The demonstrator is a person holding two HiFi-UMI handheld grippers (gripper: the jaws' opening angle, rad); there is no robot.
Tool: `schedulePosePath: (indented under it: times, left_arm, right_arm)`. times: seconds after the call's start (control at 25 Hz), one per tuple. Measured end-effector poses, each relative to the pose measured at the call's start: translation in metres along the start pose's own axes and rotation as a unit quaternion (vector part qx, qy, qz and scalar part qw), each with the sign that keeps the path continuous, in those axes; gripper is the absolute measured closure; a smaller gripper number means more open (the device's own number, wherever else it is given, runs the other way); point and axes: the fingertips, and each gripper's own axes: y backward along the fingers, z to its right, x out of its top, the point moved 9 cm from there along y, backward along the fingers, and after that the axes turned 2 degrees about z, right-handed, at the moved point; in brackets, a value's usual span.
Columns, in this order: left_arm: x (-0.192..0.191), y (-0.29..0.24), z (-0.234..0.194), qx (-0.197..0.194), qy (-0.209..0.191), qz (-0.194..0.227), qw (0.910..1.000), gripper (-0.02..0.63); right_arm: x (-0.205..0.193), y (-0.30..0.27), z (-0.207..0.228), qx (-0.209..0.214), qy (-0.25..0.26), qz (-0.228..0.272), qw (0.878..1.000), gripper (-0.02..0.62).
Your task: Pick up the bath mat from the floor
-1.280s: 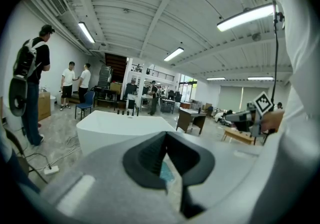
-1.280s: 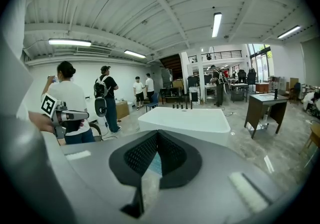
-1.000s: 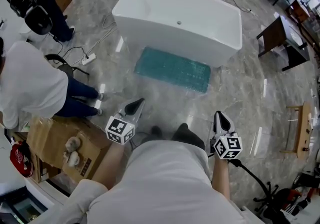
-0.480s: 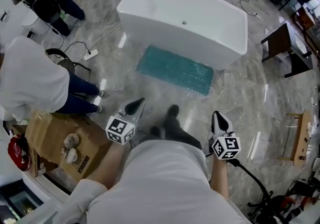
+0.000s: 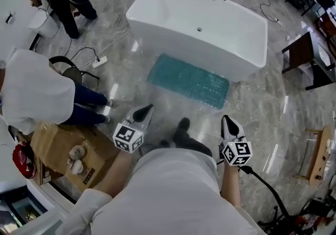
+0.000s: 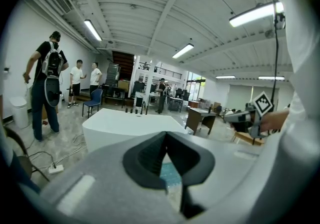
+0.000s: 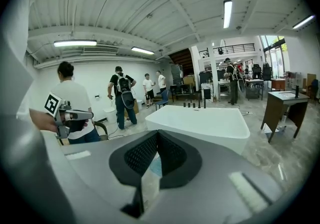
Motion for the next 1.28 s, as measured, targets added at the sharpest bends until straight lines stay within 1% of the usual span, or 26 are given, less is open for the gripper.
schedulePosePath:
  times: [0.2,0.44,0.72,1.04,1.28]
  left_arm:
    - [0.019,-0.052,-0.019,0.011,-0.003,-0.001,0.9999,0.606]
    - [0.040,-0.110,-0.027,0.023,-0.004,-0.001,0.9997,0.606]
    - [0.055,-0.166,-0.016,0.021,-0.008,0.000,0.9997,0.606]
    - [0.068,-0.200,-0.025,0.010,-0.014,-0.005,0.9998,0.606]
    - [0.076,-0.222,-0.057,-0.005,-0.019,-0.006,0.9998,0.606]
  right_arm:
    - [0.025,-0.043,0.044,0.006,-0.002,0.003,1.000,0.589]
    - [0.046,-0.079,0.099,0.007,-0.003,0.000,1.000,0.589]
    - [0.054,-0.096,0.152,0.003,-0.004,-0.010,1.000,0.589]
    - [0.060,-0.117,0.174,-0.004,-0.006,-0.014,1.000,0.590]
    - [0.066,-0.141,0.170,-0.010,0.000,-0.015,1.000,0.589]
